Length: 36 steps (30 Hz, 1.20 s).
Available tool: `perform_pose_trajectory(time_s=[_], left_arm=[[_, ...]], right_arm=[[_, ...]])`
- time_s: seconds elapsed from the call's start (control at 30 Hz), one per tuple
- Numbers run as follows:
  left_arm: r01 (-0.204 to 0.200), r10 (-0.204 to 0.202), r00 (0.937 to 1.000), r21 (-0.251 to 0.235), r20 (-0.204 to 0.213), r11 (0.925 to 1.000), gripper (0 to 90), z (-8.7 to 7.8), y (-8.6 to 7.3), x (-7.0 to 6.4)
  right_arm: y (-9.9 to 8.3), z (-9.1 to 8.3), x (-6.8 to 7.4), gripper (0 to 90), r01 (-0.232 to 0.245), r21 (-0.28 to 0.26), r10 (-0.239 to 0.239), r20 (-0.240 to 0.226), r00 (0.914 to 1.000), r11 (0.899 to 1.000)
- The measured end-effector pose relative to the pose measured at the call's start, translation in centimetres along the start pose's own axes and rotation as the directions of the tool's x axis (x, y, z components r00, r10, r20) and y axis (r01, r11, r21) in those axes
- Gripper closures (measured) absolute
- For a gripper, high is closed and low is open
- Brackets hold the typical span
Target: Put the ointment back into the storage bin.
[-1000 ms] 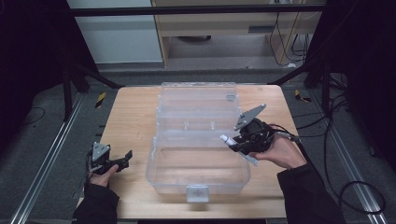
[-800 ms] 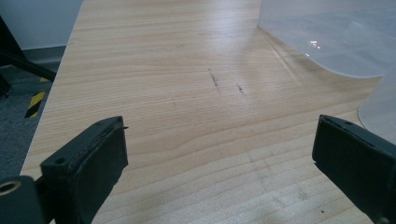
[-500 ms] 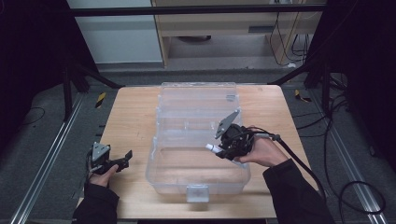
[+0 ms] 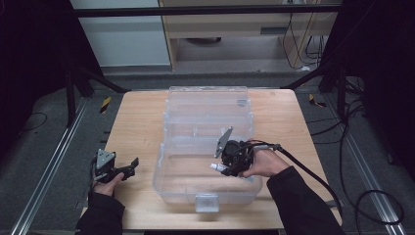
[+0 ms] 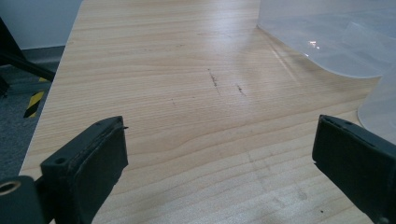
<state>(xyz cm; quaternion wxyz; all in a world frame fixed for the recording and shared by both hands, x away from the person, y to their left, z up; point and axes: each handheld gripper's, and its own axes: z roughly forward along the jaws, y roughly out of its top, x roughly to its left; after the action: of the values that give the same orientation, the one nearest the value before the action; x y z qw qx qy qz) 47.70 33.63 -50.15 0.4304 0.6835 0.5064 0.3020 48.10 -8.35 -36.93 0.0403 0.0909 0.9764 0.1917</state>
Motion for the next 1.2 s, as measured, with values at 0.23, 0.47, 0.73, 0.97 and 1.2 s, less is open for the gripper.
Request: perform_pose_trajectory(time_s=[0.23, 0.47, 0.73, 0.97, 1.2], left_arm=[[0.000, 0.000, 1.0000, 0.000, 0.000, 1.0000, 2.7, 0.0, 0.0, 0.0], [0.001, -0.001, 1.0000, 0.000, 0.001, 1.0000, 2.7, 0.0, 0.0, 0.0], [0.000, 0.000, 1.0000, 0.000, 0.001, 1.0000, 2.7, 0.0, 0.0, 0.0], [0.001, -0.001, 1.0000, 0.000, 0.001, 1.0000, 2.7, 0.0, 0.0, 0.0], [0.002, -0.002, 1.0000, 0.000, 0.002, 1.0000, 2.7, 0.0, 0.0, 0.0]], right_arm=[[-0.1, 1.7, 0.0, 69.8, 0.016, 0.068, -0.014, -0.030, 0.9995, 0.998], [-0.2, 3.3, -0.2, 69.8, 0.052, 0.121, -0.047, -0.037, 0.9982, 0.991], [-0.4, 4.5, -0.1, 69.8, 0.075, 0.148, -0.066, -0.064, 0.9958, 0.986], [-0.4, 5.8, 0.0, 69.7, 0.086, 0.173, -0.070, -0.092, 0.9933, 0.981], [-0.7, 6.9, -0.1, 69.6, 0.107, 0.185, -0.090, -0.097, 0.9912, 0.977]])
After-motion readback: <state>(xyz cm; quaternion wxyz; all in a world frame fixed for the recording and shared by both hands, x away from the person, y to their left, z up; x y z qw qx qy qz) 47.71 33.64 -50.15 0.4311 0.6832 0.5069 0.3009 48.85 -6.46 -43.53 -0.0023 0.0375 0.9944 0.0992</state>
